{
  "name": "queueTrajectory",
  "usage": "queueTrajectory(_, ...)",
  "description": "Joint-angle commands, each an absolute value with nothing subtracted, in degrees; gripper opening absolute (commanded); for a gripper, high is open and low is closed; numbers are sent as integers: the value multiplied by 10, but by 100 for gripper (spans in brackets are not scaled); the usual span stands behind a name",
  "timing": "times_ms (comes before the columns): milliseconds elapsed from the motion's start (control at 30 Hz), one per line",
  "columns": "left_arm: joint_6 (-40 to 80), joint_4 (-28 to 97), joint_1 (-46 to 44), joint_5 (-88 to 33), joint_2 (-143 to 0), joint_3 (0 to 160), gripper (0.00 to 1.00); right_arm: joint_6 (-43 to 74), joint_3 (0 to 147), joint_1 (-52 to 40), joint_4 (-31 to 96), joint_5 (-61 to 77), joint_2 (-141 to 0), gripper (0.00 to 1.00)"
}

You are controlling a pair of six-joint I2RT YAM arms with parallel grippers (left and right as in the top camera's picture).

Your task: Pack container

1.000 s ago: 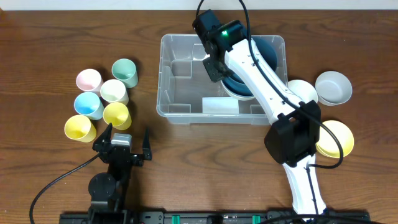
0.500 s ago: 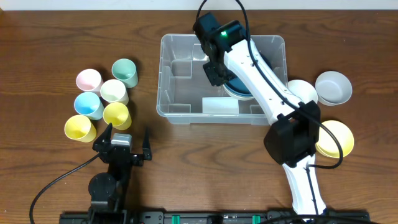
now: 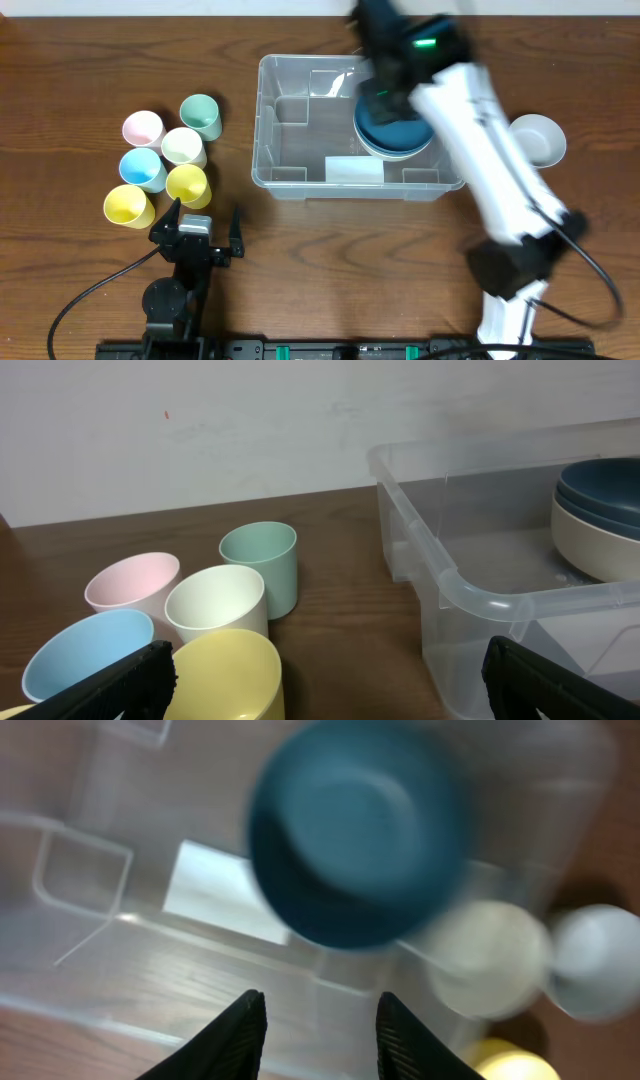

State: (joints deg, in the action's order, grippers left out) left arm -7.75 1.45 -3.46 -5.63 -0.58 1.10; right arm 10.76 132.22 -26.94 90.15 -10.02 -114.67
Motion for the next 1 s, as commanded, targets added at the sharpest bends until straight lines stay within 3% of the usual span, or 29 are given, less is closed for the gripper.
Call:
queueTrajectory(0,-79,35,-32,-67,-2,2,98,133,1336,-209,922,-122,-1096,38)
queueTrajectory(400,-79,35,-32,-67,-2,2,98,196,1291,19,962,-83,-1085,39)
queueTrajectory(633,-79,35,-32,-67,-2,2,98,197,1160,88,868,-58,-1086,40)
queueTrajectory(967,-79,35,-32,-67,-2,2,98,191,925,100,656,-57,-1086,40)
